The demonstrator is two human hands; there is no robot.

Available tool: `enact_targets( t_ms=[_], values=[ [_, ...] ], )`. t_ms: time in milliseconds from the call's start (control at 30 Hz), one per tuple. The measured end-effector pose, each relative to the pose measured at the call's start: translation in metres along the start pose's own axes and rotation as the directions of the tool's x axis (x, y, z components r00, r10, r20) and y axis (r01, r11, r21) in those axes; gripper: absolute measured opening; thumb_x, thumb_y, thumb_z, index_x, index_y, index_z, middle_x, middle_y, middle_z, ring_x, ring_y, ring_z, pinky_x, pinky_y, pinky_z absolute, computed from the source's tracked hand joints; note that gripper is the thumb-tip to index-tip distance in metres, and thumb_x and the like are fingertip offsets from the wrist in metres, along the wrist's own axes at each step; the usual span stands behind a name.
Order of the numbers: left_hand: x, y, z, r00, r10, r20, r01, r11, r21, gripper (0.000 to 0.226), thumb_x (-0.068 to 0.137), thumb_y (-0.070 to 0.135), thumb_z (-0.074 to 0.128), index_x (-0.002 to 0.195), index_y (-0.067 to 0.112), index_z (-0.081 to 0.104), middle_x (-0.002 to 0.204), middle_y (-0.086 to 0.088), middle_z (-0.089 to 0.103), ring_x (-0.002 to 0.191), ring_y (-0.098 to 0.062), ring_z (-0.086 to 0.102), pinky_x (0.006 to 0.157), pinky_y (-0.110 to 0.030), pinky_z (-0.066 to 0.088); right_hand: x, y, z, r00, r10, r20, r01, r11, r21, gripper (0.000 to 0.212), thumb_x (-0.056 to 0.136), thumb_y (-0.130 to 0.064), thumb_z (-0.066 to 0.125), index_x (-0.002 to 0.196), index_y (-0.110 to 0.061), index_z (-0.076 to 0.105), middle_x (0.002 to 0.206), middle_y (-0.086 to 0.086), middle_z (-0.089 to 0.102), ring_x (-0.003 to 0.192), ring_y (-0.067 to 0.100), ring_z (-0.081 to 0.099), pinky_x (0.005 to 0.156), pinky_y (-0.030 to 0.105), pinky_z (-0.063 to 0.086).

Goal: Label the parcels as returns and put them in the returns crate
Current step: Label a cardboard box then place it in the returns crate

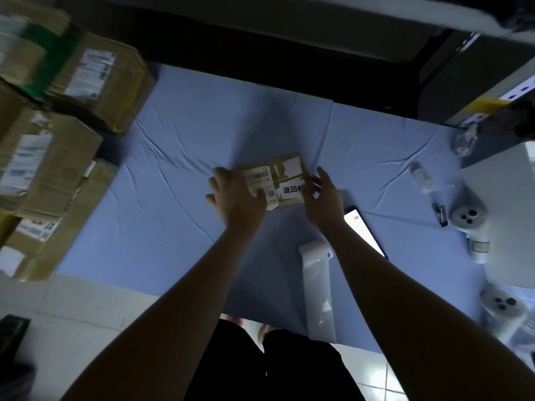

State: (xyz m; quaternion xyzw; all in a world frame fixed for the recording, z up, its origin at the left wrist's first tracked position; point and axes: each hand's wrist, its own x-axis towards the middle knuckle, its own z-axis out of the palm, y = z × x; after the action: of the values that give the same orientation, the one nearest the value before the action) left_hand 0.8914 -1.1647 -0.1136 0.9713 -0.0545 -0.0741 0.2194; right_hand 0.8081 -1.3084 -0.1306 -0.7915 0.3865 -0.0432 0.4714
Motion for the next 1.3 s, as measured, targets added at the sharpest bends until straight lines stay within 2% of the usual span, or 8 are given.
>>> enact_targets(
  t_ms=[100,167,433,700,767,867,1200,1300],
  values=[
    [0.003,-0.008,-0.013,0.957,-0.254,0.139,0.267,0.960,-0.085,0.073,0.076,0.037,0.077,0.134,0.014,0.041,0.133,-0.014,0.043,0.122,-0.036,0.046,0.095,-0.049,0.042,-0.001,-0.006,0.005,0.998,0.037,0.041,-0.035,0.998,-0.059,0.033,0.099,-0.021,0.055,0.128,-0.007,0.059,0.118,0.010,0.069,0.106,0.026,0.067,0.080,0.027,0.052],
    [0.008,-0.020,-0.015,0.940,-0.263,0.217,0.305,0.933,-0.190,0.077,0.075,0.034,0.081,0.136,0.009,0.039,0.132,-0.015,0.050,0.122,-0.036,0.051,0.096,-0.046,0.046,-0.006,-0.008,0.009,0.998,0.065,0.022,-0.064,0.997,-0.037,0.031,0.097,-0.019,0.058,0.125,-0.007,0.062,0.115,0.010,0.070,0.103,0.025,0.068,0.077,0.025,0.050],
    [0.028,-0.067,-0.058,0.974,-0.010,0.226,0.123,0.862,-0.492,0.085,0.060,0.026,0.094,0.134,0.012,0.055,0.126,-0.005,0.066,0.111,-0.023,0.064,0.096,-0.040,0.053,-0.054,-0.032,0.027,0.986,0.110,-0.122,-0.102,0.992,0.073,0.034,0.091,-0.026,0.069,0.121,-0.012,0.063,0.113,0.002,0.070,0.096,0.020,0.068,0.073,0.025,0.050],
    [0.019,-0.130,-0.154,0.961,0.255,0.107,-0.117,0.725,-0.679,0.055,0.066,0.025,0.090,0.115,0.022,0.067,0.113,0.010,0.071,0.106,-0.009,0.065,0.085,-0.038,0.060,-0.116,-0.106,0.050,0.976,-0.072,-0.208,0.094,0.991,0.095,0.026,0.089,-0.023,0.068,0.114,-0.015,0.068,0.104,-0.003,0.073,0.089,0.013,0.070,0.054,0.005,0.042],
    [0.010,-0.145,-0.179,0.958,0.285,0.019,-0.198,0.711,-0.674,0.049,0.069,0.025,0.088,0.113,0.020,0.067,0.111,0.009,0.071,0.106,-0.009,0.065,0.085,-0.038,0.060,-0.131,-0.128,0.058,0.969,-0.135,-0.209,0.159,0.982,0.103,0.027,0.089,-0.022,0.068,0.114,-0.014,0.068,0.105,-0.002,0.073,0.091,0.013,0.070,0.060,0.005,0.046],
    [-0.015,-0.179,-0.224,0.970,0.231,-0.071,-0.222,0.730,-0.647,0.046,0.073,0.021,0.086,0.114,0.015,0.065,0.109,0.011,0.068,0.102,-0.001,0.063,0.082,-0.025,0.059,-0.165,-0.155,0.080,0.950,-0.258,-0.175,0.281,0.952,0.124,0.028,0.089,-0.022,0.069,0.115,-0.011,0.068,0.106,0.000,0.073,0.092,0.012,0.071,0.065,0.008,0.052],
    [-0.077,-0.340,-0.351,0.976,-0.042,-0.215,-0.116,0.733,-0.670,0.054,0.077,0.028,0.085,0.123,0.013,0.061,0.110,0.008,0.067,0.096,-0.002,0.064,0.069,-0.014,0.055,-0.280,-0.255,0.196,0.886,-0.463,-0.019,0.457,0.868,0.192,0.018,0.087,-0.027,0.069,0.101,-0.016,0.074,0.092,-0.006,0.073,0.082,0.006,0.068,0.061,0.003,0.042],
    [-0.079,-0.399,-0.384,0.963,-0.108,-0.248,-0.098,0.715,-0.693,0.057,0.073,0.035,0.086,0.122,0.017,0.063,0.107,0.010,0.070,0.094,-0.003,0.066,0.077,-0.023,0.058,-0.305,-0.289,0.251,0.862,-0.504,0.057,0.487,0.855,0.178,0.018,0.087,-0.027,0.069,0.098,-0.014,0.074,0.094,-0.004,0.075,0.085,0.007,0.068,0.057,0.002,0.041]
  ],
)
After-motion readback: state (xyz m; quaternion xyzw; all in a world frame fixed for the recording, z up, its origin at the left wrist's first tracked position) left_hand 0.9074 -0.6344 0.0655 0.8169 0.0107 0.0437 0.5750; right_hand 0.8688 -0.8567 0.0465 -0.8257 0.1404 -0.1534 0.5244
